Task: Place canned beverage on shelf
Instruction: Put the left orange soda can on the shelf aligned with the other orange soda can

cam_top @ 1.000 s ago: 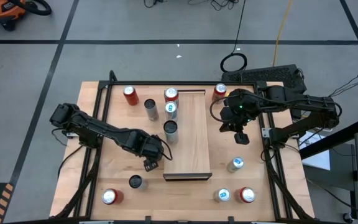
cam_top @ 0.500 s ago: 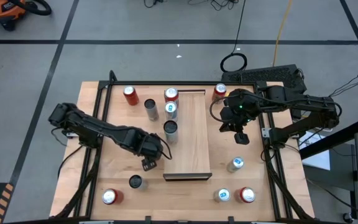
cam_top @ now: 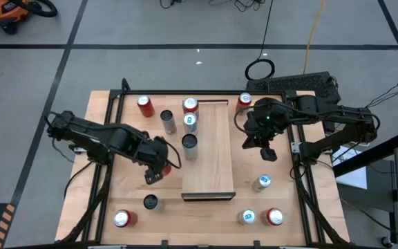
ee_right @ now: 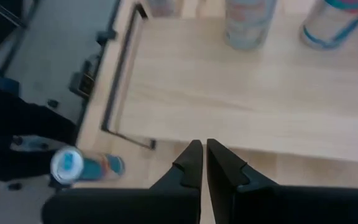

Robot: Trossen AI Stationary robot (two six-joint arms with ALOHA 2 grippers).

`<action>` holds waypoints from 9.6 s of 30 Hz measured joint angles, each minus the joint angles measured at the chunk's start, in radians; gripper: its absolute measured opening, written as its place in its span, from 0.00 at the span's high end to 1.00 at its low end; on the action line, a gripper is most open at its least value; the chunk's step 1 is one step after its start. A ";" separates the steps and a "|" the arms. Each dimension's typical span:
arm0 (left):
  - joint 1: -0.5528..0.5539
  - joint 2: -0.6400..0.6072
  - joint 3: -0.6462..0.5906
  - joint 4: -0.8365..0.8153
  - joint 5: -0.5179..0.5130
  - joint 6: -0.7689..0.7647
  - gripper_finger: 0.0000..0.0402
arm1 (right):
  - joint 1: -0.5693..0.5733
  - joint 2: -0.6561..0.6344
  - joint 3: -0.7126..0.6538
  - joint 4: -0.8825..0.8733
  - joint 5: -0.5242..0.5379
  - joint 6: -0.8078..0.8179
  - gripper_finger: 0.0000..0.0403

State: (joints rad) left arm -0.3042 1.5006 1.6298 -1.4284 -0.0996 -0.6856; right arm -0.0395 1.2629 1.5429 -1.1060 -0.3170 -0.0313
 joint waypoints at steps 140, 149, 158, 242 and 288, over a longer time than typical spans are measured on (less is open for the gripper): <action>0.131 0.096 0.407 0.655 -0.433 0.505 0.02 | -0.040 0.105 0.248 0.414 0.228 0.192 0.33; 0.148 0.069 0.407 0.673 -0.506 0.403 0.02 | -0.073 0.080 0.248 0.358 0.265 0.107 0.33; 0.147 0.060 0.406 0.678 -0.520 0.300 0.02 | -0.202 0.062 0.196 0.362 0.116 0.019 0.33; 0.141 0.063 0.406 0.608 -0.534 0.282 0.02 | -0.528 0.255 -0.653 1.588 -0.360 -0.094 0.32; 0.142 0.063 0.406 0.610 -0.534 0.274 0.02 | -0.516 0.270 -0.652 1.544 -0.313 -0.092 0.24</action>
State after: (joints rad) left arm -0.1627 1.5635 2.0354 -0.8188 -0.6334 -0.4114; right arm -0.5556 1.5333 0.8906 0.4378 -0.6296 -0.1233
